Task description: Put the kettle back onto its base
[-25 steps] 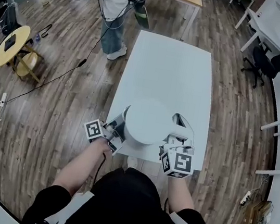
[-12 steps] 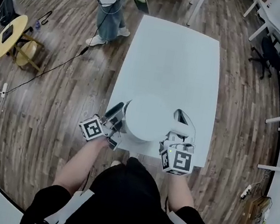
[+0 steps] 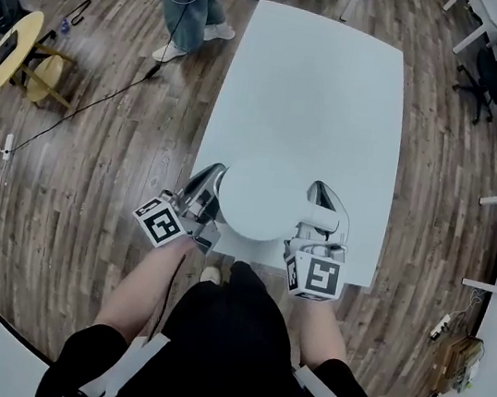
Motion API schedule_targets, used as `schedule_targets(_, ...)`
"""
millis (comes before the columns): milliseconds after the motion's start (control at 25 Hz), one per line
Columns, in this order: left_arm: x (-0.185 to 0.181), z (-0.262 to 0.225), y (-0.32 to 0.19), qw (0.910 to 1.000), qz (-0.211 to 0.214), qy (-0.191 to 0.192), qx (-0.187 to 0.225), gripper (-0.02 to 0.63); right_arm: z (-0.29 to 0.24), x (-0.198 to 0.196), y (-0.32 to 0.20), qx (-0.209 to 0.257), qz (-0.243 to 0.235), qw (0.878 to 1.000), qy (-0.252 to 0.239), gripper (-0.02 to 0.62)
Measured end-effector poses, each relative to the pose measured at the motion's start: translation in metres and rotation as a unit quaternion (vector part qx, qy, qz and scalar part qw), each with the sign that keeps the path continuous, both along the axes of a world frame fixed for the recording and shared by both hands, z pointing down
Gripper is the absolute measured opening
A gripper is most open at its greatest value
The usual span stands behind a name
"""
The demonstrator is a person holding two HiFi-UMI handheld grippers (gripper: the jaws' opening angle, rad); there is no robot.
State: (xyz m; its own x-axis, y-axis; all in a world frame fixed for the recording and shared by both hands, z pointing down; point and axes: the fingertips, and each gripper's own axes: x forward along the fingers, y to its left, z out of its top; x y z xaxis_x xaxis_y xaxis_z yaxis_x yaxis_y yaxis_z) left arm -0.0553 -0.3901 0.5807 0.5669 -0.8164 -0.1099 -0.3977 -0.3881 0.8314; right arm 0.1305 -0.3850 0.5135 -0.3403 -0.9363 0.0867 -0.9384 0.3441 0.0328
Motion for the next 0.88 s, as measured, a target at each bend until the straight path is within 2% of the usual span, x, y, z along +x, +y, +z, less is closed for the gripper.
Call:
schedule_targets(160,0.012,0.004,0.003,0.9992,0.009,-0.040,0.002,-0.006,0.006,-0.004,0.004,0.015,-0.008,1.000,0.016,0.006)
schedule_targets(360,0.009,0.013,0.002,0.9985,0.004,-0.054,-0.008,-0.008,0.021,-0.005,0.003,0.001,-0.004,1.000,0.007,0.006)
schedule_targets(680,0.012,0.025,0.008,0.9985,0.009,-0.053,-0.010,-0.008,0.037,-0.001,0.008,-0.004,0.000,1.000,0.002,0.006)
schedule_targets(880,0.012,0.027,0.013,0.9987,0.006,-0.049,-0.009,-0.008,0.037,-0.002,0.012,0.009,-0.006,1.000,0.007,0.006)
